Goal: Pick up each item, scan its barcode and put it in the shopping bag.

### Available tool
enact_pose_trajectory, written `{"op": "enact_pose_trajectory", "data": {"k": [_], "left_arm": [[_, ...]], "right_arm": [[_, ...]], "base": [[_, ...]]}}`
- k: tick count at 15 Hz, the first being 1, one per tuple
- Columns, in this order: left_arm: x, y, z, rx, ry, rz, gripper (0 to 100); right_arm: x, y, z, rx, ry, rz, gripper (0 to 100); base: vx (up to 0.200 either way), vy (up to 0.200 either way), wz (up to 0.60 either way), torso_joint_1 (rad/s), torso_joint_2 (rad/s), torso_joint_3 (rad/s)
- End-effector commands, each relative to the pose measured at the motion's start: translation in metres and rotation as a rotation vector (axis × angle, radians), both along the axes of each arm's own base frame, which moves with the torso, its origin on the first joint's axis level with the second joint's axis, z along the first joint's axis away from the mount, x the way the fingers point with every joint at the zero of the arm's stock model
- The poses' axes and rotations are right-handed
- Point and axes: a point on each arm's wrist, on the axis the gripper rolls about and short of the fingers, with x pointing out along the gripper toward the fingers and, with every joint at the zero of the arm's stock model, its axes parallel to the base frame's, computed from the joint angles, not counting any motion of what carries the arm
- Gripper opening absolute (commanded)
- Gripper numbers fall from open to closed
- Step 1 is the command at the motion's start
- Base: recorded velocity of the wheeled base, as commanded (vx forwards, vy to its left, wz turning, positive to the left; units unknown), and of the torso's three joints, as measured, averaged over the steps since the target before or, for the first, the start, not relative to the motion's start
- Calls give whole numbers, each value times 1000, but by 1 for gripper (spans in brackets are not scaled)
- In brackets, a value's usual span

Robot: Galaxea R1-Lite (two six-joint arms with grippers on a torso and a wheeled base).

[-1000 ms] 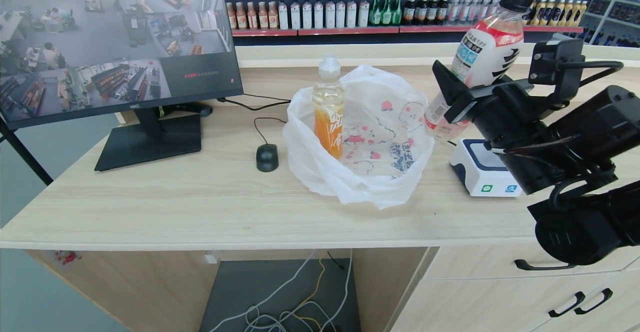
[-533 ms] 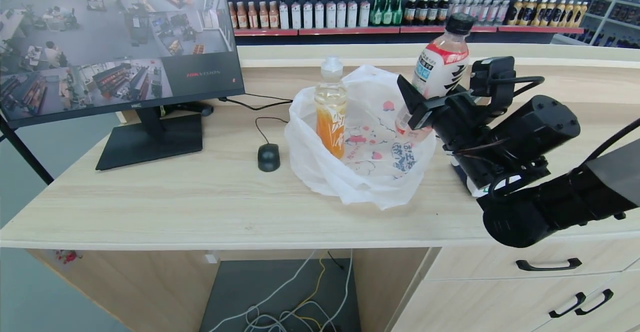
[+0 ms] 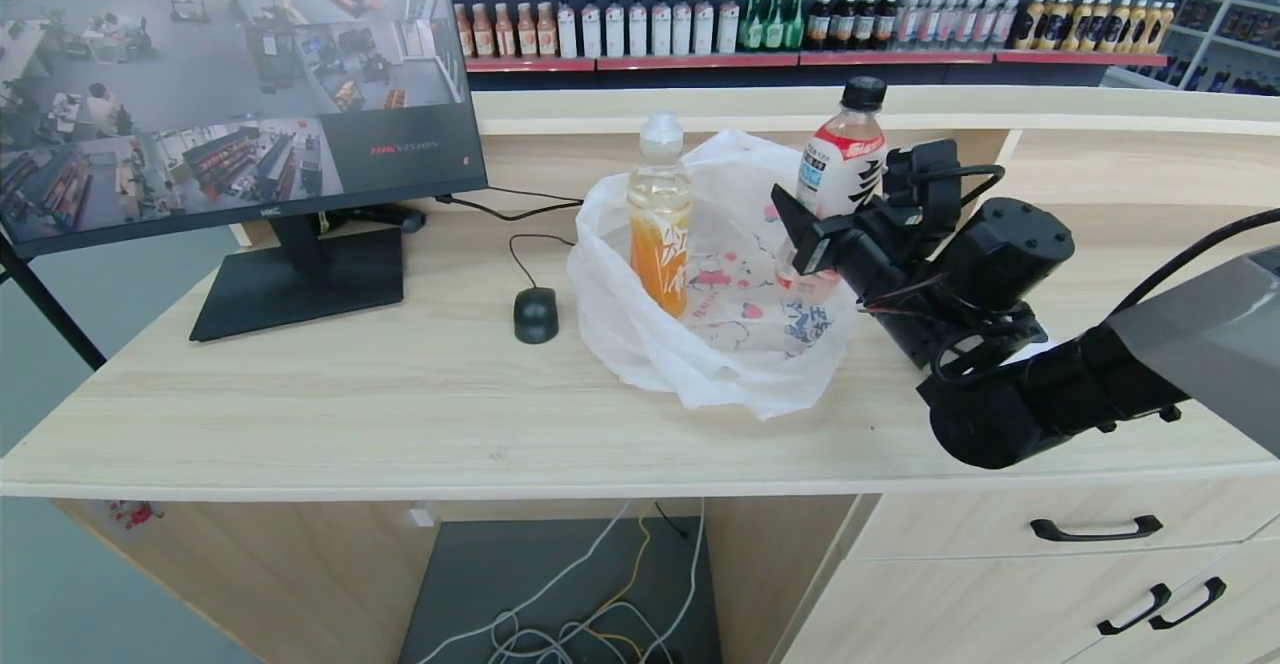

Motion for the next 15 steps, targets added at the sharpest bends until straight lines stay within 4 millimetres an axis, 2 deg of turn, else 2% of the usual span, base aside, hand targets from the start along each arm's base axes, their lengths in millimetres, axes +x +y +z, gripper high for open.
{"op": "enact_pose_trajectory", "data": {"k": [1, 7, 15], "left_arm": [[0, 0, 0, 0, 0, 2, 100], [0, 0, 0, 0, 0, 0, 100], [0, 0, 0, 0, 0, 0, 100]], "right_arm": [[9, 0, -7, -10, 12, 3, 0], [33, 4, -17, -42, 56, 24, 0], [43, 5, -40, -64, 108, 27, 0]], "base": [[0, 0, 0, 0, 0, 0], [0, 0, 0, 0, 0, 0], [0, 0, 0, 0, 0, 0]]}}
